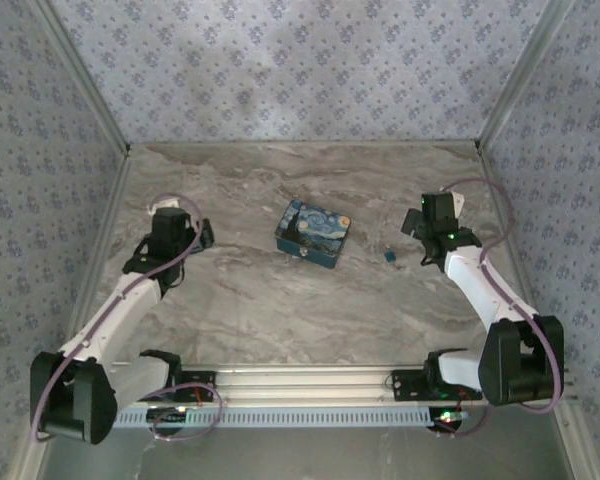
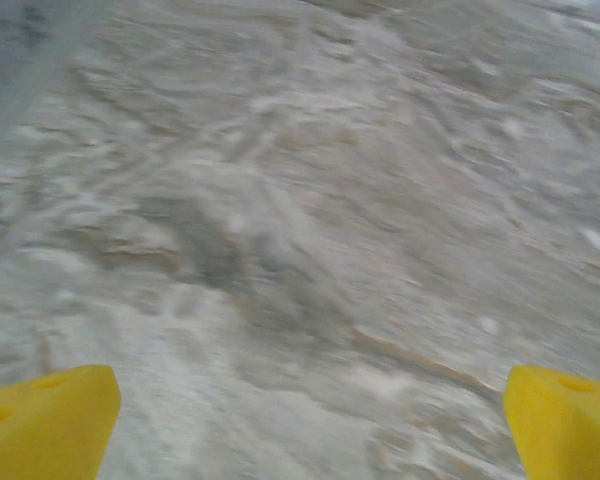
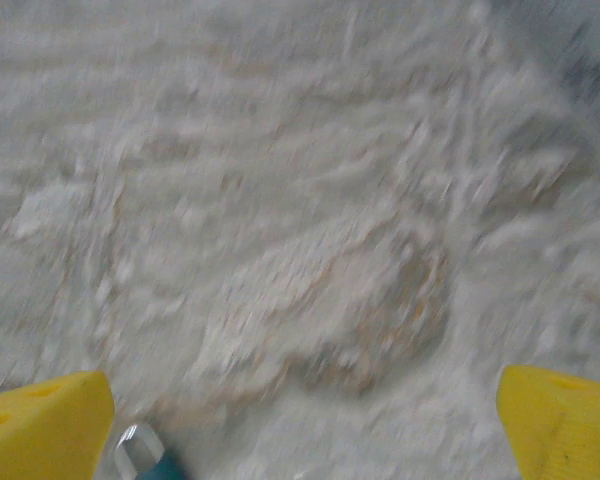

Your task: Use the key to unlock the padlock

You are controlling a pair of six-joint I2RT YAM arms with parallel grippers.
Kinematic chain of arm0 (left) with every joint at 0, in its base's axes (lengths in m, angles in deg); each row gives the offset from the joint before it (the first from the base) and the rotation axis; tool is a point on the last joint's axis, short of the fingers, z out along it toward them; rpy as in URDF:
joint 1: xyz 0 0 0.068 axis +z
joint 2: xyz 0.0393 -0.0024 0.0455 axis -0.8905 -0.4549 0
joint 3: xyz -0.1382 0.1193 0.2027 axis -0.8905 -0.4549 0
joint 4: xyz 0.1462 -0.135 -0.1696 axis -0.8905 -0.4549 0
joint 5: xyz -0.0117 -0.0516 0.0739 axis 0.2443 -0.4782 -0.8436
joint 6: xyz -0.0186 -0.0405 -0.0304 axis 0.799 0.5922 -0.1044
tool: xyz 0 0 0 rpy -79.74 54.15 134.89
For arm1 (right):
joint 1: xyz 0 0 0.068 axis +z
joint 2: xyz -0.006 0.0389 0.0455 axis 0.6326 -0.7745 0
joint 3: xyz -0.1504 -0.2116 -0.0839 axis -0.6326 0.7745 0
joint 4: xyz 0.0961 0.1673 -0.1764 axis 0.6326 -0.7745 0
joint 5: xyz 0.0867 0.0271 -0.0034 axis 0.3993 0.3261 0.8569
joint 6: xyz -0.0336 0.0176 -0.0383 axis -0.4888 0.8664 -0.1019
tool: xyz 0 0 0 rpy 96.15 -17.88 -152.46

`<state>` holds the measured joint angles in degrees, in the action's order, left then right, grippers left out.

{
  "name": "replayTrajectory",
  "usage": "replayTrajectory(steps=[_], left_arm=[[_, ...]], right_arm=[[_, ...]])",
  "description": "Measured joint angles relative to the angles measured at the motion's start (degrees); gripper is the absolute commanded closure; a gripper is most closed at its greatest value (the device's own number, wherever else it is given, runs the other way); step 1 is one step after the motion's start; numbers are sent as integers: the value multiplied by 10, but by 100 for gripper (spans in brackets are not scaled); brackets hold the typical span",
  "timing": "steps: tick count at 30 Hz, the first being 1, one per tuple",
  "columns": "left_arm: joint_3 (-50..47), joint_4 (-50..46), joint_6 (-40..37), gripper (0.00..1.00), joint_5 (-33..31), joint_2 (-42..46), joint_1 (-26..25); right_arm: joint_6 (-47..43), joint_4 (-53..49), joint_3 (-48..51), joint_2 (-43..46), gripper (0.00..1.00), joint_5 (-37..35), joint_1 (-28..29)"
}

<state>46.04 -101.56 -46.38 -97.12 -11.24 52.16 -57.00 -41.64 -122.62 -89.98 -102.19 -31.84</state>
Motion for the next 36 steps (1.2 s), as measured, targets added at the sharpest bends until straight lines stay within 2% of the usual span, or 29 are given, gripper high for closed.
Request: replayTrajectory(steps=[3,5,9,13,16,19,23,27,36], left_arm=[[-14,39,-13,2,-24,-11,71],[-33,72,-22,2,-34,-27,99],[-87,186,-46,2,-49,-90,104],[-123,290,-60,2,-53,-164,104],[-127,340,-83,2,-51,-194,104],[-147,433,-102,2,-38,-205,108],[-165,514,-136,2,7,-231,108],[-174,565,-158,2,40,-266,104],[-177,600,-174,2,42,-268,96]], right_arm=[[-54,94,56,2,0,-61,13],[-82,142,88,-10,0,-87,16],[-124,253,134,-58,0,-124,7],[-158,371,191,-82,0,-123,2],[-167,449,224,-88,0,-84,-12],[-181,539,254,-106,0,-34,-33],[-191,609,259,-150,0,33,-52],[-192,625,259,-161,0,54,-57],[-195,632,259,-161,0,94,-67]])
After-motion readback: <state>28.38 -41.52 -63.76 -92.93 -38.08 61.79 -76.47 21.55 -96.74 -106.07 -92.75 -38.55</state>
